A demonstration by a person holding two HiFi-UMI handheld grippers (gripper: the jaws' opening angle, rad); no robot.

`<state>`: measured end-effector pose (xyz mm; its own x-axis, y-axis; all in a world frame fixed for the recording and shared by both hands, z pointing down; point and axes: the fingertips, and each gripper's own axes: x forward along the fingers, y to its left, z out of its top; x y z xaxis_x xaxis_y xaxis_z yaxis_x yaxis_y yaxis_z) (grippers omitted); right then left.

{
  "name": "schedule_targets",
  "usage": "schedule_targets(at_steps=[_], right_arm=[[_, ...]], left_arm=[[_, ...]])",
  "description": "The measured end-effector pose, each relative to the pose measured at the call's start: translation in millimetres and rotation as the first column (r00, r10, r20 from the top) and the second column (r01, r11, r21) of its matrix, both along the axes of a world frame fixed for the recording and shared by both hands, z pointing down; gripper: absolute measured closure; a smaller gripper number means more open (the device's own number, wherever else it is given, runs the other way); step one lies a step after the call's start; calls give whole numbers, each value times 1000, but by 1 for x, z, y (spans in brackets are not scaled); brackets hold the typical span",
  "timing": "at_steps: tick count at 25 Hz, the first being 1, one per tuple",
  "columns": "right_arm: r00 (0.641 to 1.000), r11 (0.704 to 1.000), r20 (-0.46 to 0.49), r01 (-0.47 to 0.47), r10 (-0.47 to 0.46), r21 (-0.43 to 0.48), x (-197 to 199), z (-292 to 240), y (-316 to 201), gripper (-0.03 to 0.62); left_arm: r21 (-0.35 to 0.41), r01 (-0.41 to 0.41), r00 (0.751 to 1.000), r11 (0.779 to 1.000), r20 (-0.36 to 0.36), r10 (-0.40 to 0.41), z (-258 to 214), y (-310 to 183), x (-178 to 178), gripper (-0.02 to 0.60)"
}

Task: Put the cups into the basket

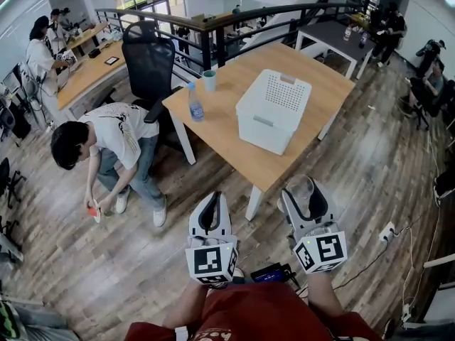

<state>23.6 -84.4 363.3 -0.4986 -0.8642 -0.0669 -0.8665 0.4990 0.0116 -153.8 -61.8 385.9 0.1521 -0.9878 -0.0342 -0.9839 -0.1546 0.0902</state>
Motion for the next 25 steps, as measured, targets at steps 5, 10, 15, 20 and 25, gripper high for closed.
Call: schedule_targets(at_steps=[5, 10, 15, 20, 25], right_arm=[[1000, 1000, 6, -5, 5, 0, -2, 4, -10, 312], [1000, 1000, 8, 1, -1, -17, -1, 14, -35, 312], [1000, 1000, 6, 9, -9, -29, 2, 16, -62, 312], [1000, 1000, 12, 2, -2, -21, 17, 12, -92, 312], [1000, 1000, 23, -7, 8, -18, 33, 12, -125, 312]], left_arm=[[-13, -3, 1000, 1000, -1, 3, 7, -10, -3, 560], [-18, 14, 1000, 1000, 3, -14, 12, -31, -3, 560], [-29, 21, 1000, 999, 2, -21, 12, -59, 2, 560], [-26, 6, 1000, 1000, 9, -6, 8, -91, 18, 560], [-23, -2, 1000, 1000, 20, 3, 6, -126, 34, 560]])
